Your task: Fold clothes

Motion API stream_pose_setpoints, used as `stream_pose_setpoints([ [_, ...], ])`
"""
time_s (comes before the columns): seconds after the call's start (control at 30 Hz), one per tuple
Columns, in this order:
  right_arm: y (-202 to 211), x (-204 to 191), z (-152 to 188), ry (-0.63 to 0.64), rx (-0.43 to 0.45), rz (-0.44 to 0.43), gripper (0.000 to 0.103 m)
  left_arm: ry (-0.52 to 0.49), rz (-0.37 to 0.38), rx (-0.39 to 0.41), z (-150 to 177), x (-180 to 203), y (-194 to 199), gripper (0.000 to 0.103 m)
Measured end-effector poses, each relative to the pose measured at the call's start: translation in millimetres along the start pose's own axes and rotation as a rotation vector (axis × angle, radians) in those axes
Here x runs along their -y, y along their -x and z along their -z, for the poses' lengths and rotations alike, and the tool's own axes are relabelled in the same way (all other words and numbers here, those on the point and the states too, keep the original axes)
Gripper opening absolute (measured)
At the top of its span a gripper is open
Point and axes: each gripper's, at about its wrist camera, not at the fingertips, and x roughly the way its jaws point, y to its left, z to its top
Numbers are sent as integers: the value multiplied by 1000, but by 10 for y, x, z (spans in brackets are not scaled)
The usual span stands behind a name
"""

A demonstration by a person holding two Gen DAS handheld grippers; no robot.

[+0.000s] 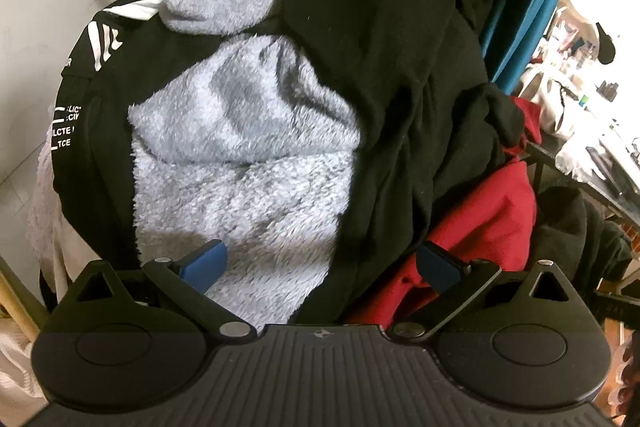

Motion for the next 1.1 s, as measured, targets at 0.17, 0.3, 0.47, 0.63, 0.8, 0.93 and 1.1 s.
stream_pose_setpoints([
  [0.17,-10,-43,-33,13,-8,15,44,-15,-16,-9,-6,34,-25,103],
  [0.3,-7,-61,-39,10,-10,25,44,-22,-20,-13,-15,63,-40,103],
  [0.47,9,-59,-53,-3,-19,29,46,-34,-12,-18,-17,92,-49,103],
  [0.63,45,-68,-60,-22,-14,39,50,-45,-4,-32,-18,114,-62,103],
  [0.8,141,-142,-77,-9,8,40,54,-43,3,-36,-11,103,-66,103],
  [0.93,236,-186,-122,-16,31,25,58,-36,22,-39,5,79,-62,103],
  [1.1,347,-203,-129,-37,56,4,66,-23,46,-34,35,44,-38,103],
])
